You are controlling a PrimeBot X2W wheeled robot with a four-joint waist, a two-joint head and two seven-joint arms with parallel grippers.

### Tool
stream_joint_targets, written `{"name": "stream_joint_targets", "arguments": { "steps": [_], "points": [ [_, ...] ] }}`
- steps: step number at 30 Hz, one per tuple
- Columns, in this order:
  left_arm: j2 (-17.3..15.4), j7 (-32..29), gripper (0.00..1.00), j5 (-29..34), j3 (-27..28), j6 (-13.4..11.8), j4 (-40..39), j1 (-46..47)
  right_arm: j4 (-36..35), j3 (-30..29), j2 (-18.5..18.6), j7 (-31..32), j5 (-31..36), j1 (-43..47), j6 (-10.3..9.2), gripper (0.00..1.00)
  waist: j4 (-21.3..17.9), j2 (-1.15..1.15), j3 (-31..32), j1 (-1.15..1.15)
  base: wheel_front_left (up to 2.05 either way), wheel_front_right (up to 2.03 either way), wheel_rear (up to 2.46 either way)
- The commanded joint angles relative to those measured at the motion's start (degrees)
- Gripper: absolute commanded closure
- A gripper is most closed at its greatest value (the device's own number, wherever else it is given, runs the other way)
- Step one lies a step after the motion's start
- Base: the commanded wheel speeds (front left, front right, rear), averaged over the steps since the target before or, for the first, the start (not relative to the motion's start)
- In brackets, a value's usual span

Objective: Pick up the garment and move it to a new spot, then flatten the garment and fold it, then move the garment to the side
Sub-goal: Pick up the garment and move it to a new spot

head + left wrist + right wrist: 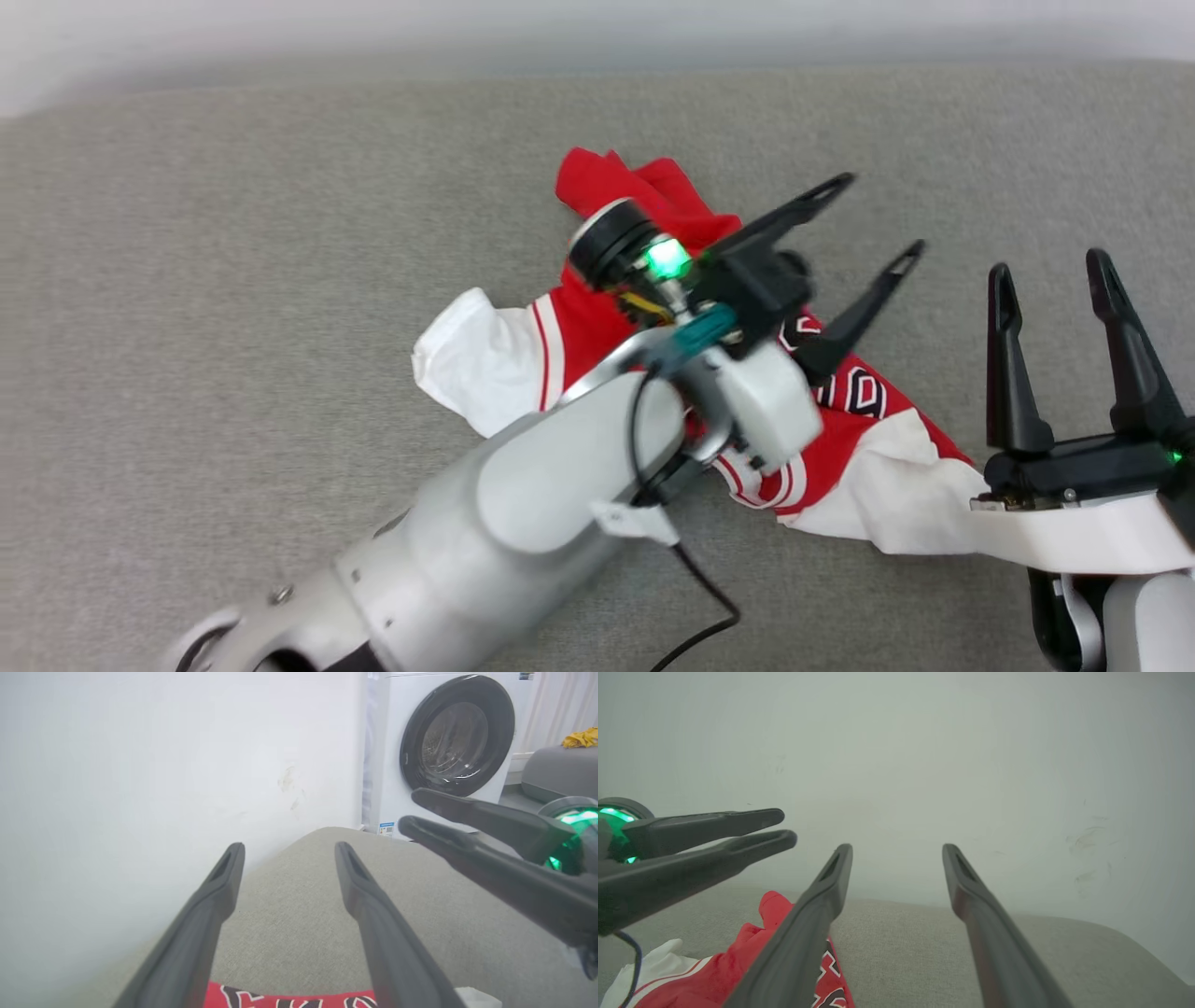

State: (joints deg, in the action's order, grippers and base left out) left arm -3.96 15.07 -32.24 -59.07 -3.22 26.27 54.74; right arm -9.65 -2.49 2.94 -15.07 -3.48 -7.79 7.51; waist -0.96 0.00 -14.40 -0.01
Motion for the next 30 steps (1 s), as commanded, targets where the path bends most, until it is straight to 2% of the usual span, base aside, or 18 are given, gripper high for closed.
{"name": "stream_joint_targets", "arguments": {
  "steps": [1, 9, 15, 22, 30],
  "points": [
    [-1.0, 0.1, 0.0, 0.3, 0.3, -0.4, 0.1, -1.8, 0.2, -0.1, -0.1, -0.2, 0.2, 0.6, -0.04, 0.0, 1.4, 0.0, 1.5, 0.01, 0.0, 0.0, 0.0],
    [-4.9, 0.1, 0.0, 8.6, 14.1, -5.2, -7.7, -13.5, 2.7, -0.5, -0.1, -0.2, 0.4, 3.5, -0.04, 0.0, 4.5, 0.0, 5.3, 0.01, 0.0, 0.0, 0.0],
    [-8.3, 0.1, 0.0, 13.9, 23.7, -7.4, -13.4, -24.1, 4.6, 0.2, -0.1, -0.2, -1.2, 5.6, -0.04, 0.0, 5.4, 0.0, 8.0, 0.01, 0.0, 0.0, 0.0],
    [-10.8, 0.1, 0.0, 17.5, 33.7, -8.9, -17.9, -36.2, 5.9, 0.2, -0.1, -0.2, -3.5, 7.7, -0.04, 0.0, 5.9, 0.0, 10.4, 0.01, 0.0, 0.0, 0.0],
    [-9.1, 0.1, 0.0, 20.2, 42.2, -8.0, -20.8, -46.4, 8.2, -0.2, -0.1, -0.2, -7.2, 10.3, -0.04, 0.0, 6.2, 0.0, 12.3, 0.01, 0.0, 0.0, 0.0]
  ]
}}
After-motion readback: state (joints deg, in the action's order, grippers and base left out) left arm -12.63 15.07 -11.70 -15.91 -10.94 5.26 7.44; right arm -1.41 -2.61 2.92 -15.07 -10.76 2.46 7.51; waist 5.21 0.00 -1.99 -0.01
